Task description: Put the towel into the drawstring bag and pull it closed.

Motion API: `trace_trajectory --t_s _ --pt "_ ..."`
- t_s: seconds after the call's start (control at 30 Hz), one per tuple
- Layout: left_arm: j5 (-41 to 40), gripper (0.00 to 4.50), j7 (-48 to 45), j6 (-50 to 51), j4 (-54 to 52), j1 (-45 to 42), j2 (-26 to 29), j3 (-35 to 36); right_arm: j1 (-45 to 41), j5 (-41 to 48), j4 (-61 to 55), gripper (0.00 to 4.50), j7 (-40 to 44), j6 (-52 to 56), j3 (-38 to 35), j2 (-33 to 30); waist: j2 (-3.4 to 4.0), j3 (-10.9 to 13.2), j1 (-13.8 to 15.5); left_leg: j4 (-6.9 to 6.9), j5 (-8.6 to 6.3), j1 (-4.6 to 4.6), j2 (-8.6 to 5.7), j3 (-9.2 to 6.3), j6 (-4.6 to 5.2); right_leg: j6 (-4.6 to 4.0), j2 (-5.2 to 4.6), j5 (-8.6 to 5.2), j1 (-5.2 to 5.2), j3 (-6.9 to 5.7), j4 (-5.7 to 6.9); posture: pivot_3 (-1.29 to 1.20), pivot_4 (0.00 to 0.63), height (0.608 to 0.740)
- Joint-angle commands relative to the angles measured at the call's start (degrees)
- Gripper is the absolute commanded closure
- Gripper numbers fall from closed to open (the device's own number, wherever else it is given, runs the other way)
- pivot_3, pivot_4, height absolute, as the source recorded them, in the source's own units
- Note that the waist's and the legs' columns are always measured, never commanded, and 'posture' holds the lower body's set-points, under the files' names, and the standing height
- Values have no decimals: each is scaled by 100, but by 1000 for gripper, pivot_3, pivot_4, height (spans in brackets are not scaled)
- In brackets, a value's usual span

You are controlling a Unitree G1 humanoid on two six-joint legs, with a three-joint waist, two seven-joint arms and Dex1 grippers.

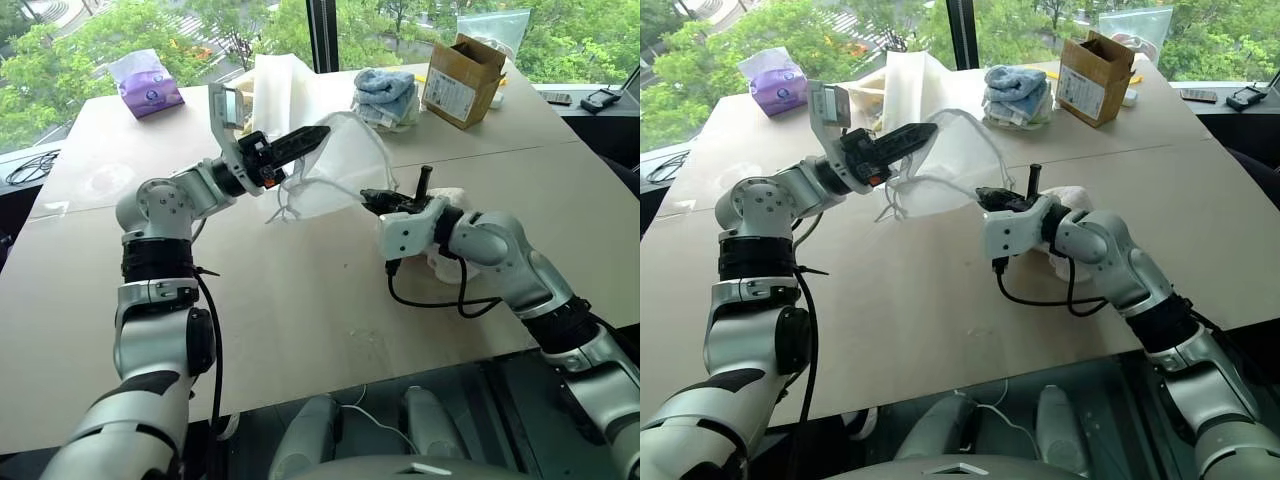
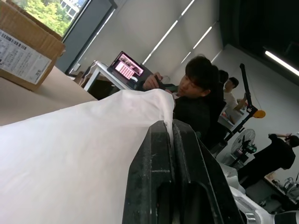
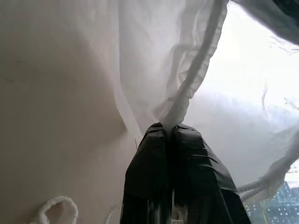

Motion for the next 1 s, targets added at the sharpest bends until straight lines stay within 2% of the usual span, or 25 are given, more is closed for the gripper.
trace_trajectory --t_s 0.03,0.37,0.53,0.6,0.63,0.7,0.83,0.9,1.0 --pt "76 4500 -170 -161 104 -181 167 62 -21 -202 219 4490 -554 -912 -266 -212 0 0 1 0 0 0 0 0 0 0 0 0 0 0 0 0 150 740" --pt "300 4500 -375 -266 316 -245 217 40 -284 -1382 1545 4490 -1835 -3325 -117 -961 0 0 -1 1 1 2 -3 2 -2 0 3 0 0 3 1 0 150 740" --pt "318 4500 -402 -240 269 -218 164 19 -199 -797 1752 4490 -1423 -3127 -167 -754 -2 1 -20 -1 3 5 0 3 -4 0 5 0 1 6 2 0 150 740" --pt "293 4500 -383 -210 199 -183 108 2 -145 -317 1538 3792 -1056 -2752 -239 -607 -2 1 -18 0 3 6 0 4 -4 0 5 0 2 8 2 0 150 740" --pt "279 4500 -379 -189 167 -163 85 -6 -133 -37 1399 3631 -869 -2561 -261 -520 -2 1 -17 1 3 5 0 4 -4 0 5 0 2 8 2 0 150 740" --pt "275 4500 -394 -164 117 -125 66 -36 -92 689 1072 2633 -368 -2023 -283 -330 -2 1 -19 2 3 5 1 3 -4 0 5 0 6 7 1 0 150 740" --pt "276 4500 -414 -122 102 -109 61 -39 42 2070 92 656 788 -278 -281 -55 -2 1 -7 2 2 5 4 0 -3 0 5 0 7 5 1 0 150 740" --pt "272 4500 -421 -107 98 -101 54 -35 -35 2399 -317 656 989 483 -327 113 -2 1 -3 3 2 5 4 -2 -3 0 4 0 8 3 1 0 150 740" --pt "275 4500 -416 -103 57 -69 7 -51 -300 2419 -530 656 1162 1532 -274 332 -1 1 -5 3 2 5 3 -3 -3 0 4 0 7 3 4 0 150 740"
